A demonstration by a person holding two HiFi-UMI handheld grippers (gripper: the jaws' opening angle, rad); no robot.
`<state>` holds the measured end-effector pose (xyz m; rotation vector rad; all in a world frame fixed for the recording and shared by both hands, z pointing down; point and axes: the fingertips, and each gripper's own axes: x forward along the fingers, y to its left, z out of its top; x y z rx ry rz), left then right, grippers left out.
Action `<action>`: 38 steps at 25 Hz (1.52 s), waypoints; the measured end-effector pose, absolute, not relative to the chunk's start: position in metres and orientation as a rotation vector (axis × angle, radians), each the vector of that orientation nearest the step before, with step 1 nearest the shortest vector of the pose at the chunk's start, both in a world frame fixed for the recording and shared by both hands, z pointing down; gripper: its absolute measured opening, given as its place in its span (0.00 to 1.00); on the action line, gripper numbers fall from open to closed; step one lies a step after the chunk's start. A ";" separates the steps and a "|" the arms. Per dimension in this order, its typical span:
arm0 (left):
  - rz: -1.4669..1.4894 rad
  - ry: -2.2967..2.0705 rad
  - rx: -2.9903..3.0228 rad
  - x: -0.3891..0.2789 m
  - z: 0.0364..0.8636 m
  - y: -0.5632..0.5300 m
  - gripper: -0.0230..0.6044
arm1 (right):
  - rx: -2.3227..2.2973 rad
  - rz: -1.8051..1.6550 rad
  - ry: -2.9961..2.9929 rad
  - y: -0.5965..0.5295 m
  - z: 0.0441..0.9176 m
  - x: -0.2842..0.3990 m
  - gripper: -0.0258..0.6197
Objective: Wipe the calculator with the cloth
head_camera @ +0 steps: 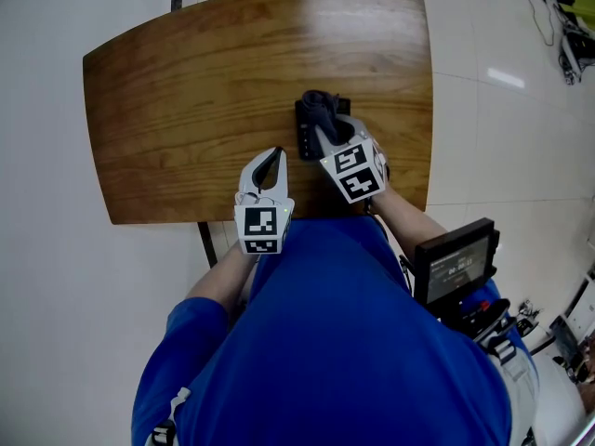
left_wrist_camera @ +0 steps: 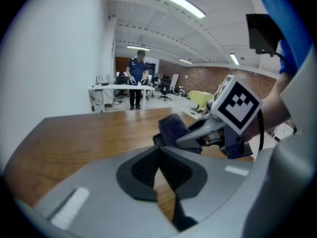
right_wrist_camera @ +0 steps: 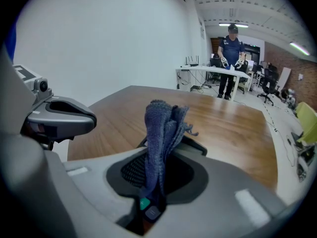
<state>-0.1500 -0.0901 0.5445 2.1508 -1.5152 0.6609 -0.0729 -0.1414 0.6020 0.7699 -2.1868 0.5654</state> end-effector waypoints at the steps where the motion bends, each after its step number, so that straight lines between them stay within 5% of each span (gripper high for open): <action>1: 0.662 -1.508 2.158 -0.149 0.547 -0.092 0.04 | 0.785 0.568 -2.176 -0.143 0.604 -0.068 0.16; 18: 0.616 -1.468 2.210 -0.137 0.560 -0.116 0.04 | 0.963 0.572 -2.050 -0.169 0.621 -0.003 0.16; 38: 0.624 -1.586 2.119 -0.164 0.532 -0.103 0.04 | 0.672 0.542 -2.190 -0.133 0.606 -0.107 0.16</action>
